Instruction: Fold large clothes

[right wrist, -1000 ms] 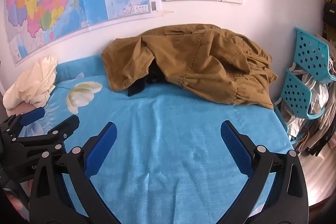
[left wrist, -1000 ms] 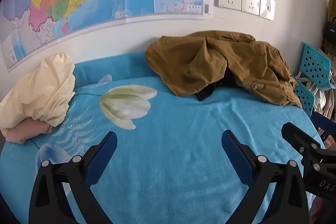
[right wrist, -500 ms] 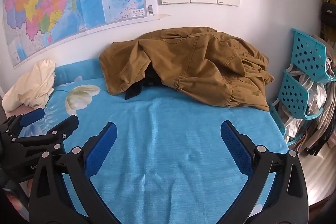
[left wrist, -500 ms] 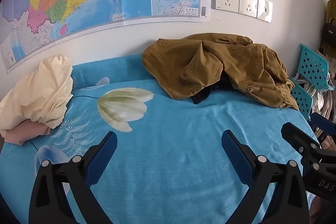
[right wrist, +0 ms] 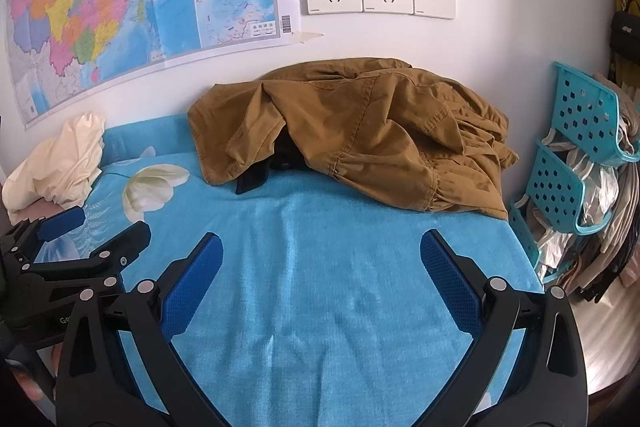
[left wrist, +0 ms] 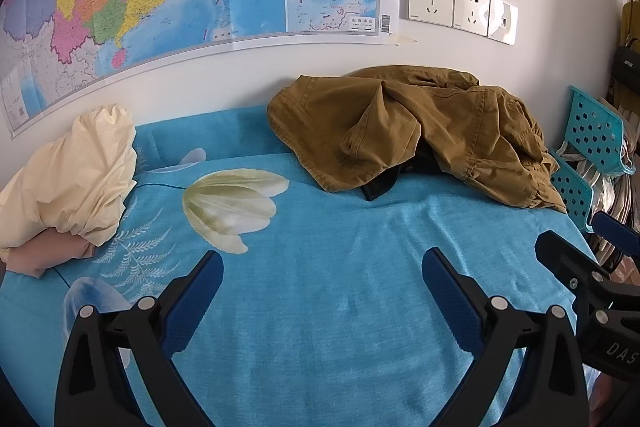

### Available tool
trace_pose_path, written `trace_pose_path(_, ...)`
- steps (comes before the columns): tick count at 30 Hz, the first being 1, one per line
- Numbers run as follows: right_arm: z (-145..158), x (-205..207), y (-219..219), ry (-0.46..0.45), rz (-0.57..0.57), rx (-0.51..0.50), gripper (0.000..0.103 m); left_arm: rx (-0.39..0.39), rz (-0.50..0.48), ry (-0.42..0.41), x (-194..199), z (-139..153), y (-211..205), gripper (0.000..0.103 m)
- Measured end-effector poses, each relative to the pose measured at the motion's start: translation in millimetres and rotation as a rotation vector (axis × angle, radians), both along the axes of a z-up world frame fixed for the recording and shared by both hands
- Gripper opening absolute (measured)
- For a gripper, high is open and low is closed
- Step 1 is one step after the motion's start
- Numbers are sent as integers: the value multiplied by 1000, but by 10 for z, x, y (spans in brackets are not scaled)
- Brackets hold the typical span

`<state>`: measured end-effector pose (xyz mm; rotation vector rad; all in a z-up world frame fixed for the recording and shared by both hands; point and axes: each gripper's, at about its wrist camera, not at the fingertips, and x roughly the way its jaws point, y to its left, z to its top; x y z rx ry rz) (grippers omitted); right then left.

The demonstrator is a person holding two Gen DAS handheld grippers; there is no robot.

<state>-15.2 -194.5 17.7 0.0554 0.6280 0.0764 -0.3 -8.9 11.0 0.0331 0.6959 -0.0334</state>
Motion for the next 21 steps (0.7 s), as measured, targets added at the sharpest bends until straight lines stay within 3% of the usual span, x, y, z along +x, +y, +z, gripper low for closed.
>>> trace_pose_path(21,32,34,21,-5,2,-17,98,-4,-2,2,57,5,-19,97)
